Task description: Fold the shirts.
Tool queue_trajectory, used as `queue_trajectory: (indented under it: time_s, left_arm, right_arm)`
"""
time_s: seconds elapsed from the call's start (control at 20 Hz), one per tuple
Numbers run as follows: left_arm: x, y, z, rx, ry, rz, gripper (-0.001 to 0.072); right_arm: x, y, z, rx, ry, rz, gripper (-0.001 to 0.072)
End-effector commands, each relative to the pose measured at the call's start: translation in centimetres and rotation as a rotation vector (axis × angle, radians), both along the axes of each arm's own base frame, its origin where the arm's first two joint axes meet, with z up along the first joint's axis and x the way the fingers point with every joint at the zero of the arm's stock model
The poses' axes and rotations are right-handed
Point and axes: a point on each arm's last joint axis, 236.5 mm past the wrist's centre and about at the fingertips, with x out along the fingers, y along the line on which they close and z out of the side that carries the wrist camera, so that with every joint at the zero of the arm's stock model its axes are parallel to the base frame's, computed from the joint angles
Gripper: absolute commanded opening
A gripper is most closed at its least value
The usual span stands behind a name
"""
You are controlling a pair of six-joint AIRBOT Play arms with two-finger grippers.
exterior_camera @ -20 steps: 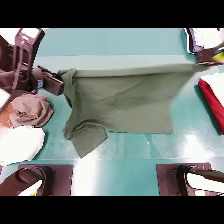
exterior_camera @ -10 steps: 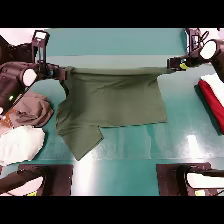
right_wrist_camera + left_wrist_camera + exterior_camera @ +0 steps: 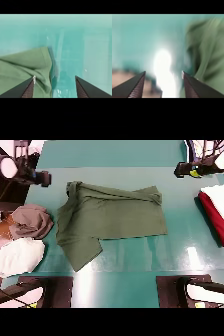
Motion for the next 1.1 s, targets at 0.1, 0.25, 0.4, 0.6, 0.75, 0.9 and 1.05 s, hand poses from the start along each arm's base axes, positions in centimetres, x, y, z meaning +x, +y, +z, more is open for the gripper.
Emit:
queue_trajectory:
  time_s: [0.1, 0.25, 0.4, 0.6, 0.75, 0.9, 1.05]
  left_arm:
    - [-10.3, -1.9, -7.1, -0.152, 0.333, 0.002, 0.0551]
    - [-15.5, -2.6, -10.6, -0.215, 0.381, 0.038, 0.0551]
    - [-19.7, -3.5, -13.4, -0.268, 0.428, 0.045, 0.0551]
    - [-22.4, -4.5, -17.5, -0.319, 0.504, 0.061, 0.0550]
    - [-22.0, -4.4, -18.8, -0.324, 0.468, 0.076, 0.0551]
    - [-20.0, -4.4, -18.4, -0.333, 0.384, 0.078, 0.0550]
    - [-18.9, -4.4, -18.4, -0.337, 0.344, 0.080, 0.0550]
  right_arm:
    - [-4.1, 1.2, 2.1, -0.038, 0.048, 0.078, 0.0561]
    - [-5.3, 2.5, 2.1, -0.048, 0.077, 0.123, 0.0561]
    - [-5.7, 4.0, 1.9, -0.051, 0.090, 0.160, 0.0561]
    - [-6.0, 5.7, 1.8, -0.053, 0.094, 0.199, 0.0561]
    - [-6.4, 5.6, 1.6, -0.054, 0.109, 0.200, 0.0560]
    - [-7.0, 5.5, 1.2, -0.056, 0.144, 0.203, 0.0561]
    - [-7.8, 5.4, 0.7, -0.059, 0.182, 0.206, 0.0560]
